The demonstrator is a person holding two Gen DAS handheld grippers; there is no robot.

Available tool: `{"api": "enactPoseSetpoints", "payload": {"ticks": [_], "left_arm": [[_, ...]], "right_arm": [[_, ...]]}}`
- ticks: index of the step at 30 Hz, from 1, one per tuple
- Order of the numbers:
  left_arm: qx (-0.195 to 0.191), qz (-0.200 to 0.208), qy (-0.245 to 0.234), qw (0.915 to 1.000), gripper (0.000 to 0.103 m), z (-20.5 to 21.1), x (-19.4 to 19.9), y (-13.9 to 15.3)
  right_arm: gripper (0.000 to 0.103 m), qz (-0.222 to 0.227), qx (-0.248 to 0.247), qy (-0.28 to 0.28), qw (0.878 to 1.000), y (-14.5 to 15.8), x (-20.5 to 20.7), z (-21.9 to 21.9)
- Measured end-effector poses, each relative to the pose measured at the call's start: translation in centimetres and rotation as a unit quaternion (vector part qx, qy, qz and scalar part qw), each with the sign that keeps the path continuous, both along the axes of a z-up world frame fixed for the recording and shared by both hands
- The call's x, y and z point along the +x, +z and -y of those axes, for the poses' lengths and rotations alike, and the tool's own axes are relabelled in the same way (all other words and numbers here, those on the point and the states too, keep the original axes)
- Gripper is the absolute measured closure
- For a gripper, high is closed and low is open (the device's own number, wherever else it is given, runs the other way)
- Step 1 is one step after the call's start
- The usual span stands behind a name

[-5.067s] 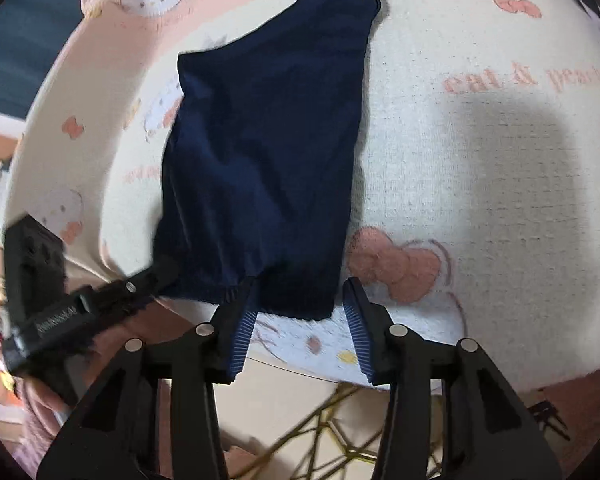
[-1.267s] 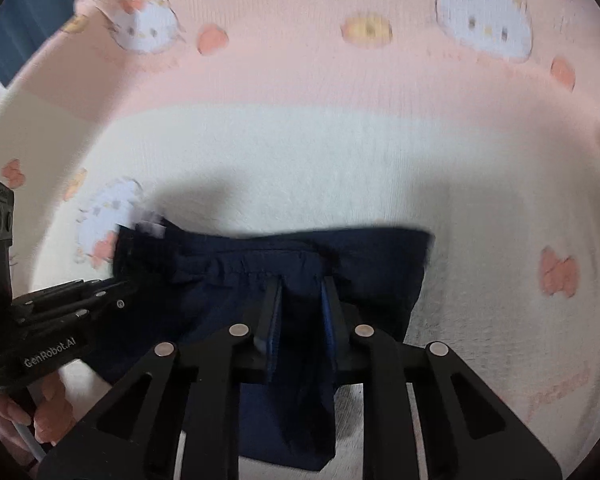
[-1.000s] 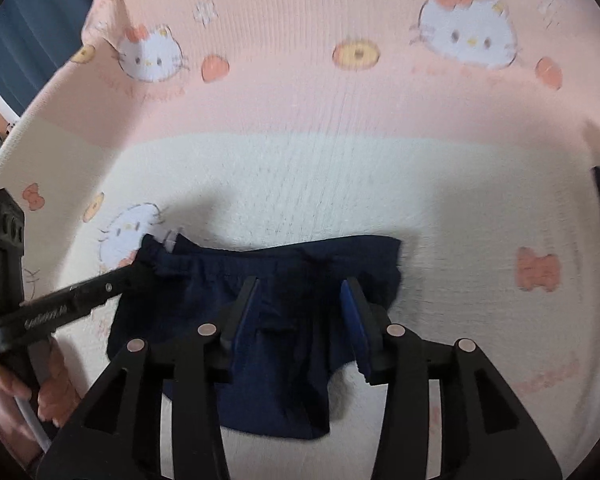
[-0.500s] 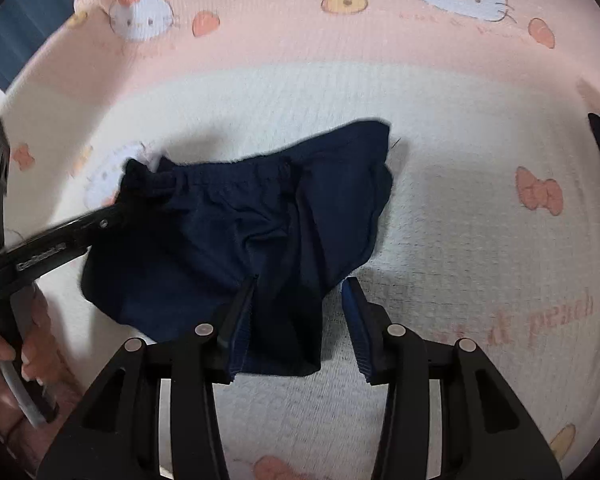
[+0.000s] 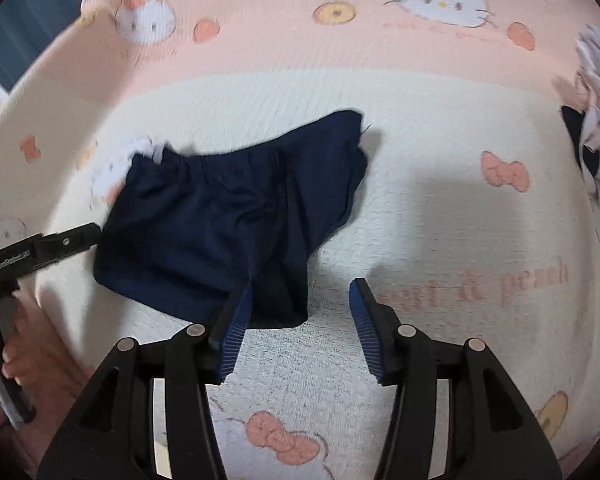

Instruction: Fold clothes

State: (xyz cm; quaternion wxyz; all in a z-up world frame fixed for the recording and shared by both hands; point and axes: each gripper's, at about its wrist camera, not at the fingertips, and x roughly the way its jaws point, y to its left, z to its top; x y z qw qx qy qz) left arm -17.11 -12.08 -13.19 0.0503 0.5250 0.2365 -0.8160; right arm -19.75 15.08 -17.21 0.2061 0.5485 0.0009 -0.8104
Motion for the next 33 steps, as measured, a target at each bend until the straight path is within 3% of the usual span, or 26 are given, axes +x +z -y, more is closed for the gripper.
{"api": "enactPoseSetpoints", "payload": {"ticks": [6,9,12,13,15,17,18,20,21,22,24,26,30,33], "left_arm": [[-0.006,0.025,-0.043,0.9988,0.051,-2.1,0.2,-2.7],[-0.054,0.037,-0.063,0.9959,0.051,-3.6,0.0,-3.2],[-0.067,0.038,-0.056,0.9955,0.051,-3.4,0.2,-3.2],[-0.063,0.036,-0.048,0.9963,0.051,-3.0,0.4,-3.1],[-0.018,0.027,-0.038,0.9988,0.052,-2.1,0.6,-3.1],[0.038,0.025,-0.033,0.9984,0.052,-1.4,0.7,-4.0],[0.049,0.027,-0.034,0.9979,0.052,-1.5,0.7,-4.5],[0.042,0.027,-0.042,0.9979,0.054,-2.2,0.7,-5.0],[0.027,0.023,-0.049,0.9982,0.064,-2.7,0.9,-5.0],[0.018,0.022,-0.054,0.9981,0.068,-3.2,1.0,-5.1],[0.000,0.023,-0.060,0.9979,0.074,-3.7,0.8,-5.0],[-0.017,0.022,-0.065,0.9975,0.079,-4.0,0.8,-4.7],[-0.024,0.023,-0.070,0.9970,0.080,-4.4,2.2,-4.0],[0.002,0.034,-0.058,0.9977,0.080,-4.6,4.2,-4.1]], "right_arm": [[0.048,0.021,-0.015,-0.012,1.000,-1.3,-0.8,0.5],[0.048,0.010,0.009,0.005,1.000,-1.4,0.2,1.7],[0.049,-0.001,0.051,0.015,0.999,-1.8,0.3,2.0],[0.048,0.001,0.056,0.015,0.998,-1.7,0.2,1.9],[0.048,0.013,0.038,-0.001,0.999,-1.2,-0.2,1.0],[0.045,0.028,-0.002,-0.016,0.999,-1.0,-0.7,0.1],[0.045,0.042,-0.022,-0.017,0.999,-1.3,-1.0,0.1],[0.042,0.061,-0.045,-0.017,0.997,-1.9,-1.4,0.4],[0.042,0.066,-0.048,-0.016,0.997,-2.2,-1.5,0.8],[0.046,0.054,-0.036,-0.005,0.998,-2.1,-1.3,1.3],[0.065,0.031,0.020,0.034,0.999,-2.0,-0.6,3.1],[0.091,0.022,0.032,0.059,0.998,-1.9,0.0,4.1],[0.094,0.019,0.041,0.065,0.997,-1.6,0.6,4.5],[0.094,0.026,0.036,0.059,0.997,-1.0,1.5,3.5]]}}
